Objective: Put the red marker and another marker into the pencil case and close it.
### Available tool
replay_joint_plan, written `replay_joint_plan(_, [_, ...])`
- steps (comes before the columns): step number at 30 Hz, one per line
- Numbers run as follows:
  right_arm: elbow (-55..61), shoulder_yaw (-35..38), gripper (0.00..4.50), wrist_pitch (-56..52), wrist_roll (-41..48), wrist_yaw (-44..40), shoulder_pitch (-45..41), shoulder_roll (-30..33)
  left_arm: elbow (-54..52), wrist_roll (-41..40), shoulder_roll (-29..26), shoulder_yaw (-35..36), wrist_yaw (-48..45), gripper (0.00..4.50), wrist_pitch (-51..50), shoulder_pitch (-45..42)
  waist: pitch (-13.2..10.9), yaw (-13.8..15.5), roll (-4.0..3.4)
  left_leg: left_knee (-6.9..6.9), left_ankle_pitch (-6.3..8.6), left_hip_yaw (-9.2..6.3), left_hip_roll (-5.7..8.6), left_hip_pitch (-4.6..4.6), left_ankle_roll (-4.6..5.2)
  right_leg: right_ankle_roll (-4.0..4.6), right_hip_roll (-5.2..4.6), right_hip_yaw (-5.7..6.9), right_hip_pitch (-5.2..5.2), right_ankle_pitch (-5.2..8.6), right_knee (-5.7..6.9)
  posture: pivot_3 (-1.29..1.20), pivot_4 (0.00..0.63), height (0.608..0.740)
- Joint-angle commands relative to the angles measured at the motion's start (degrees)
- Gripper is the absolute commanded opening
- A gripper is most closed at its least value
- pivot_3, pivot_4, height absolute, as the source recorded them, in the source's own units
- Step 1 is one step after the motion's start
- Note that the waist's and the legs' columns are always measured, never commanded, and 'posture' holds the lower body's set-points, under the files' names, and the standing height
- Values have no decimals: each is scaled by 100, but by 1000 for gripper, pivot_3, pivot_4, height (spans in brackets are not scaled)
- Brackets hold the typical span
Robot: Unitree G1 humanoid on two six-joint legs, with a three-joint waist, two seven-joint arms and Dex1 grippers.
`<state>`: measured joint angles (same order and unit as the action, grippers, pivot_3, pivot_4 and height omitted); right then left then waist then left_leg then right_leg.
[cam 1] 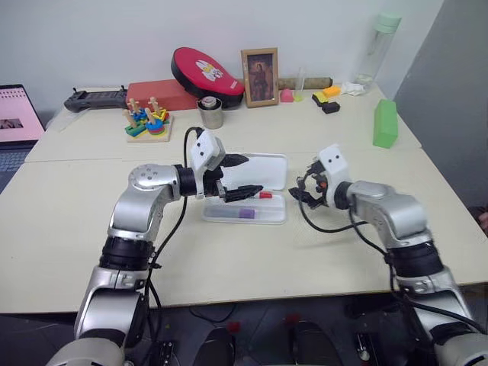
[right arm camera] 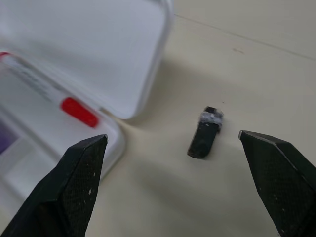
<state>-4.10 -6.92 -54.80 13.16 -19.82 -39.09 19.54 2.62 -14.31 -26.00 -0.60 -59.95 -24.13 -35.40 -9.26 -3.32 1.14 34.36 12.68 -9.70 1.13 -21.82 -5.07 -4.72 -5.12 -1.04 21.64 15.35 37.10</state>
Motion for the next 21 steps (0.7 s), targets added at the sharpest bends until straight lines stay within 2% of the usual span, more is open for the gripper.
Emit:
replay_joint_plan(1, [-611,297,4500,375,-277,505,-361,-246,-503,-103,7,89,348,4495,89,167,1,-1,-1,-1,0,0,1,0,0,1,0,-1,1,0,1,0,150,740])
replay_joint_plan(5, [-1380,413,4500,731,-415,703,-609,-468,-661,-192,38,64,557,4495,49,260,1,5,-1,-1,7,0,1,2,13,1,0,0,-2,-1,1,0,150,740])
replay_joint_plan(8, [-1704,339,4033,861,-520,626,-719,-461,-737,-227,24,71,693,4500,43,294,1,5,-1,-2,8,1,2,3,14,0,0,0,-3,-1,0,0,150,740])
replay_joint_plan(11, [-1789,331,3238,879,-593,566,-749,-454,-785,-267,3,88,777,4500,56,310,1,-10,-2,-2,8,1,2,2,13,0,0,0,-2,-1,0,0,150,740])
replay_joint_plan(16, [-1814,329,2254,873,-628,490,-751,-442,-791,-324,11,123,890,4500,87,288,1,-29,-2,-3,7,1,2,3,13,0,0,0,-1,-2,0,0,150,740])
replay_joint_plan(21, [-1684,340,951,837,-658,445,-712,-452,-746,-377,-4,88,909,4500,114,257,1,-35,-2,-3,8,1,2,2,14,0,0,0,-2,-1,0,0,150,740])
